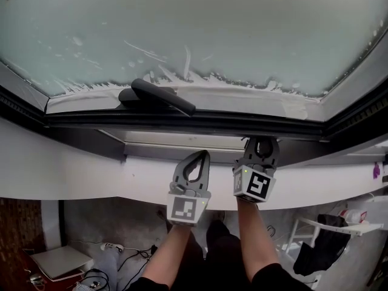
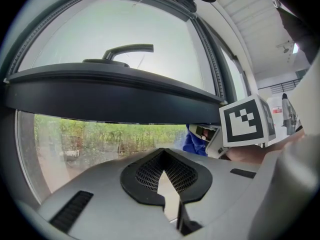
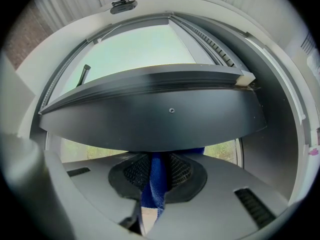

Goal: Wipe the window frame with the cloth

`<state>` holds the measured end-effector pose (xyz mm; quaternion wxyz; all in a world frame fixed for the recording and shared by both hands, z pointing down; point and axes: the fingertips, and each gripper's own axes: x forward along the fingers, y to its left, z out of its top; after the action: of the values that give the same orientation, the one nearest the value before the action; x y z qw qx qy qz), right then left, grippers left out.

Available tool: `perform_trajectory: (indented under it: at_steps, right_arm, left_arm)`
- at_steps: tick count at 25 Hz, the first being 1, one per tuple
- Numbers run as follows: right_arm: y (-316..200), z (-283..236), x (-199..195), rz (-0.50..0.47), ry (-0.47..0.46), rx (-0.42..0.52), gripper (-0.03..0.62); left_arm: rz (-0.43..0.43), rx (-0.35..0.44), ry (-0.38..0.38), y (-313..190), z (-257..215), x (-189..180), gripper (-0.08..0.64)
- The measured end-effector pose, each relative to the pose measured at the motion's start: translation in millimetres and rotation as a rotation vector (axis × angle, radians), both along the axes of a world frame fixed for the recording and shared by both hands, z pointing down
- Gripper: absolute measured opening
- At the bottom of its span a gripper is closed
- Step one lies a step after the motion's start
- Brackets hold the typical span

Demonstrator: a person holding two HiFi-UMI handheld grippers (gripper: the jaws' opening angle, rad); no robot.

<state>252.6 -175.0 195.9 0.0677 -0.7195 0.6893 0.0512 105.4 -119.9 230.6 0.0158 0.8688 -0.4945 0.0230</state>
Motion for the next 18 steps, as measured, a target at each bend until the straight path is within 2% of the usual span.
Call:
perform_trajectory:
  at_steps: [9,18]
  right_arm:
    - [-3,-1,-39,-0.063,0.025,0.008,0.040]
    - [-6,-3,-82,-0.129,0.041,0.015,0.040]
  left_arm:
    - [-0.033,-0.003,-0.025,3,2,-28,0.005]
    - [-0.081,0.000,-0.015,3,0,-58,0.005]
